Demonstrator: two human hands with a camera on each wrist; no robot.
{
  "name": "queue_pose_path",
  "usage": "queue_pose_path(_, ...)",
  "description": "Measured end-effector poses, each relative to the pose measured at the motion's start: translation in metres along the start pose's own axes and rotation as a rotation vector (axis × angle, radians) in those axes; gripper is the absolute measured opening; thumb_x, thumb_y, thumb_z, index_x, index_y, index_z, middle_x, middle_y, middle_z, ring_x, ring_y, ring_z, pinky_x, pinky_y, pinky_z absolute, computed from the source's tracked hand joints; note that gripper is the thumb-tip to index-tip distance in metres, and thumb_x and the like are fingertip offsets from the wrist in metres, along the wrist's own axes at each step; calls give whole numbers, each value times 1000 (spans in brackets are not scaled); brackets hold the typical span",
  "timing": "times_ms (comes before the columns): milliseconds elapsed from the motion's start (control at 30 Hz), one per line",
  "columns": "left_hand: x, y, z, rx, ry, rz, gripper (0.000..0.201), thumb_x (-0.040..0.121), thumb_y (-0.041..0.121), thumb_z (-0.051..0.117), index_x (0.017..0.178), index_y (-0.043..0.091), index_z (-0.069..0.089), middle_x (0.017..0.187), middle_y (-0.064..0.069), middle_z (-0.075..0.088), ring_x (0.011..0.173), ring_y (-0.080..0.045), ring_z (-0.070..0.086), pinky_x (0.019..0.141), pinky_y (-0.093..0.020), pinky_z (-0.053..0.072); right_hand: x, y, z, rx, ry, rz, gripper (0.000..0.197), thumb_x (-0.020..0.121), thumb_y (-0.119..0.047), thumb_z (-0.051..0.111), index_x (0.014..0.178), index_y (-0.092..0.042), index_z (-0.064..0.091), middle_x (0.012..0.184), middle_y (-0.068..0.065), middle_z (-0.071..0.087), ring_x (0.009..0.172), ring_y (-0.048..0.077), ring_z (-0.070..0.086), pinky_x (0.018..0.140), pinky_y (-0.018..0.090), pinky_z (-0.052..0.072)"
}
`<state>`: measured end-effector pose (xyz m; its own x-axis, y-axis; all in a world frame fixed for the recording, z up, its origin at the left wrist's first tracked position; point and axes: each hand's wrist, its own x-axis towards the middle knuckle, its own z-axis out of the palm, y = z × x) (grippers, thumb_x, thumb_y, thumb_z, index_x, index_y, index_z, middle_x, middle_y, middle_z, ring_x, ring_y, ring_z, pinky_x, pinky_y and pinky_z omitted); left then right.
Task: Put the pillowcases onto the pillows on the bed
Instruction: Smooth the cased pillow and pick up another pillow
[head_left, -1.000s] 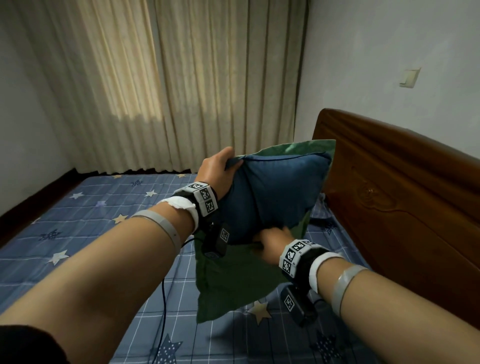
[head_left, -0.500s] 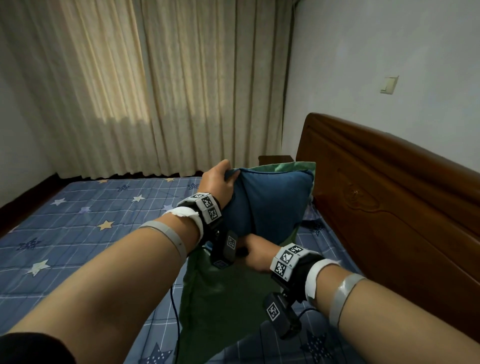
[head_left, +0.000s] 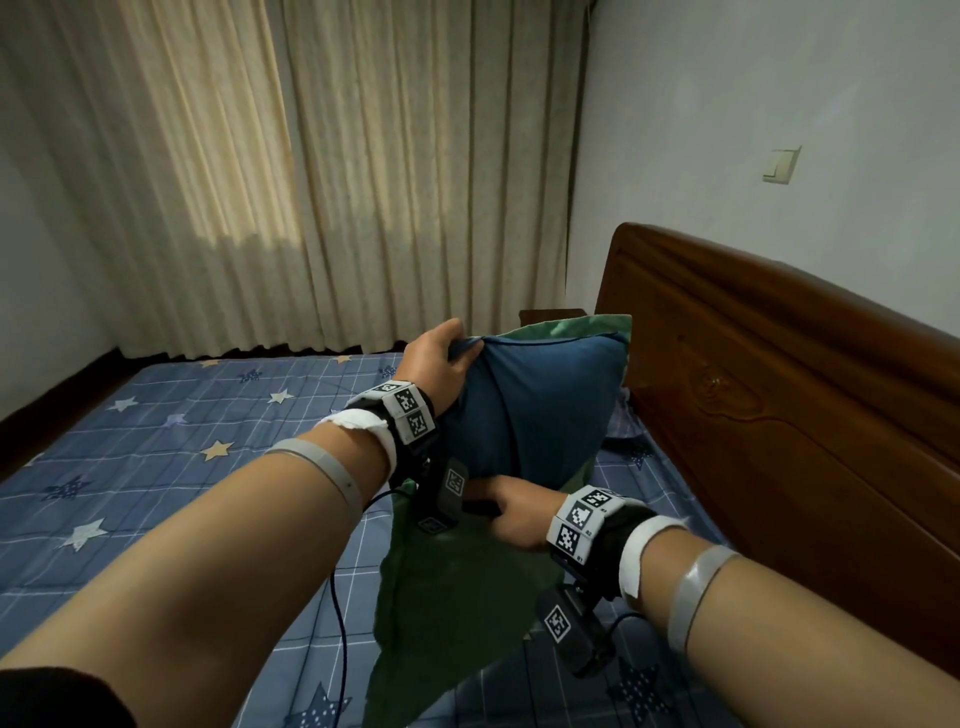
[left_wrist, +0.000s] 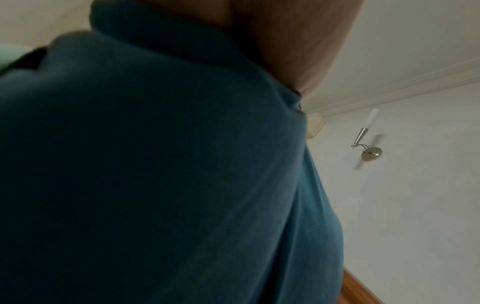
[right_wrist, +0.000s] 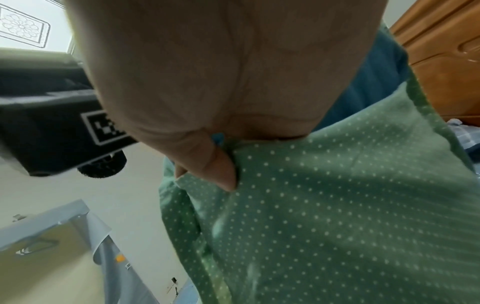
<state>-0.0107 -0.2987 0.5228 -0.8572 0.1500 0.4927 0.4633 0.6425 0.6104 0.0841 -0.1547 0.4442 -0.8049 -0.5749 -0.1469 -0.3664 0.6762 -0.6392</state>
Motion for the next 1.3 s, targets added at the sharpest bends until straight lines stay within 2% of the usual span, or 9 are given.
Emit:
queue_pose_path(100, 0, 0, -7, 25, -13, 60, 33, 96, 30, 60, 73, 16, 40, 61, 6, 42, 57, -5, 38, 53, -16, 31, -6, 12, -10, -108, 28, 63, 48, 83, -11, 60, 129, -22, 61, 130, -1, 63, 117, 14, 59, 99, 29, 47)
queue_pose_path(200, -2, -5, -14, 26, -13, 117, 35, 96, 29, 61, 73, 17, 38, 60, 6, 38, 55, -5, 36, 52, -14, 31, -23, 40, -30, -426, 37, 318, 24, 81, -37, 65, 102, -25, 69, 100, 1, 69, 95, 22, 66, 80, 33, 53)
queue_pose_path(367, -7, -7, -12, 23, -81, 175, 33, 96, 29, 61, 72, 20, 40, 62, 7, 42, 56, -3, 38, 54, -13, 33, -43, 70, -51, -640, 157, 635, 19, 82, -26, 61, 96, -14, 66, 98, 10, 67, 91, 30, 65, 78, 36, 56)
queue_pose_path(633, -6, -10, 11, -27, -96, 187, 32, 95, 26, 63, 74, 16, 41, 61, 8, 43, 57, -2, 40, 55, -14, 32, -42, 71, -58, -540, 242, 601, 15, 84, -27, 55, 75, -15, 54, 83, 4, 58, 82, 28, 62, 67, 34, 52)
queue_pose_path(733, 0, -10, 15, -34, -113, 180, 33, 95, 27, 63, 71, 20, 40, 62, 8, 43, 57, -3, 40, 56, -16, 33, -39, 60, -63, -602, 732, 277, 32, 83, -39, 59, 105, -18, 52, 110, 3, 46, 105, 22, 45, 85, 33, 46)
queue_pose_path(800, 3, -6, 19, -47, -166, 189, 35, 95, 26, 63, 69, 25, 39, 62, 8, 44, 59, -10, 41, 58, -25, 34, -30, 43, -73, -570, 851, 81, 61, 76, -50, 65, 127, -23, 44, 126, 1, 41, 117, 19, 39, 98, 34, 40)
queue_pose_path(900, 0, 8, 28, -62, -275, 255, 37, 95, 21, 63, 67, 25, 39, 61, 7, 41, 57, -8, 37, 56, -22, 32, -11, 26, -86, -520, 599, 102, 84, 71, -58, 68, 141, -27, 34, 137, -1, 45, 128, 21, 42, 109, 46, 34)
queue_pose_path(1100, -10, -5, 19, -80, -444, 40, 26, 91, 31, 69, 76, 20, 51, 70, 5, 56, 63, -8, 50, 62, -25, 42, -16, 38, -83, -566, 554, 209, 23, 83, -22, 62, 104, -28, 62, 103, -2, 68, 101, 25, 62, 92, 38, 46)
queue_pose_path(1300, -7, -28, -17, 286, -520, -34, 11, 91, 22, 66, 98, 16, 72, 86, -1, 67, 82, -21, 65, 69, -28, 48, -28, 41, -87, -540, 499, 215, 23, 85, -15, 56, 101, -27, 66, 103, -1, 65, 101, 26, 60, 87, 40, 50)
